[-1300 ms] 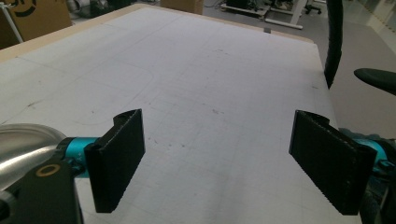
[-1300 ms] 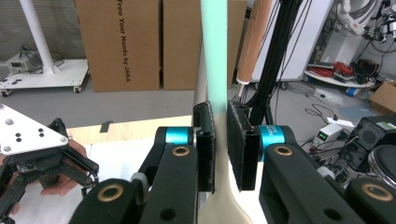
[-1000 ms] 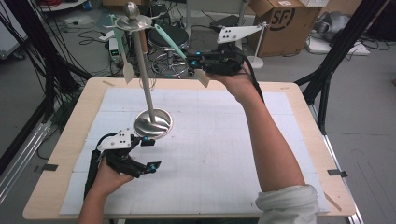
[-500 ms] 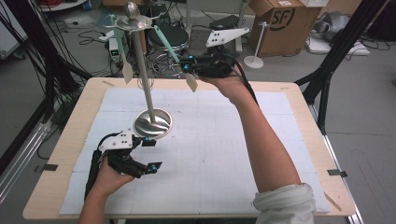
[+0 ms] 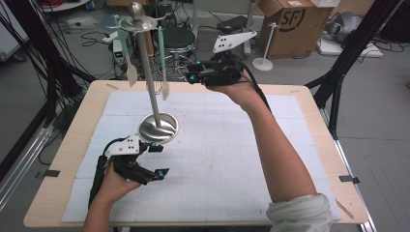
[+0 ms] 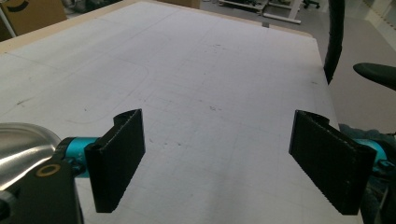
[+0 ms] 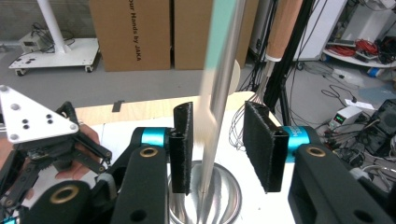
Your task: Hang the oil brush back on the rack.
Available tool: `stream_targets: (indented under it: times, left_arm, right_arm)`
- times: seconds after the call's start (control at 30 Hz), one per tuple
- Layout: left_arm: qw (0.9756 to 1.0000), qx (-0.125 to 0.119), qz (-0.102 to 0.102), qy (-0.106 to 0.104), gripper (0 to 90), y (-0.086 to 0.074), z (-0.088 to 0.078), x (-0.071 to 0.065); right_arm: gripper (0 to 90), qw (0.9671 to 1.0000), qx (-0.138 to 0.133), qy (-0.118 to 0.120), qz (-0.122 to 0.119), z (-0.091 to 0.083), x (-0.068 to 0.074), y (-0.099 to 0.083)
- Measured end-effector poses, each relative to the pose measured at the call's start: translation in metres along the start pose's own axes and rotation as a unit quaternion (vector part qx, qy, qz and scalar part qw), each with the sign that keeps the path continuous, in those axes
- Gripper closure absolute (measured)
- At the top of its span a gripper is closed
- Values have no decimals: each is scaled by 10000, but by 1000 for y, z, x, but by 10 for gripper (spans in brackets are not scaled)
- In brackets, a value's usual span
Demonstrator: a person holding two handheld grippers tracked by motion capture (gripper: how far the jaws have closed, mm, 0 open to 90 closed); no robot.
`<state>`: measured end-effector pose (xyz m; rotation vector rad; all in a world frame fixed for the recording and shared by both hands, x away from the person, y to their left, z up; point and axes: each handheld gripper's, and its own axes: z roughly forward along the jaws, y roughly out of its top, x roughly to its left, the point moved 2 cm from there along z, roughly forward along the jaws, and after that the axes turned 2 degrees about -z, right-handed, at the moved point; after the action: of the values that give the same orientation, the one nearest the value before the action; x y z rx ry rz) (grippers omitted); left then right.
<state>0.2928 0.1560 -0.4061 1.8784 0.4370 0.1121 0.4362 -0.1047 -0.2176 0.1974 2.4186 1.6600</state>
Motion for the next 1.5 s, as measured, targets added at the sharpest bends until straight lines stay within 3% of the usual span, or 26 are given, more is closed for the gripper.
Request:
stream_targets:
  times: [0.37, 0.53, 0.67, 1.13, 1.5]
  left_arm:
    - [10000, 34, -2, 2, 189, 0, 2, 0]
    - [10000, 50, -2, -1, 189, 0, 2, 0]
    - [10000, 27, -10, 21, 189, 0, 2, 0]
    - [10000, -21, -70, 9, 190, 0, 3, 4]
    - [9999, -64, -106, 45, 190, 0, 4, 6]
  right_arm:
    - [508, 9998, -52, 181, 101, -17, 5, -20]
    - [457, 9996, -182, 196, 123, -27, 7, -29]
    - [414, 9995, -126, 184, 203, -34, 10, -37]
    - [331, 9990, -125, -11, 419, -59, 15, -70]
    - [307, 9979, -174, -295, 544, -82, 31, -101]
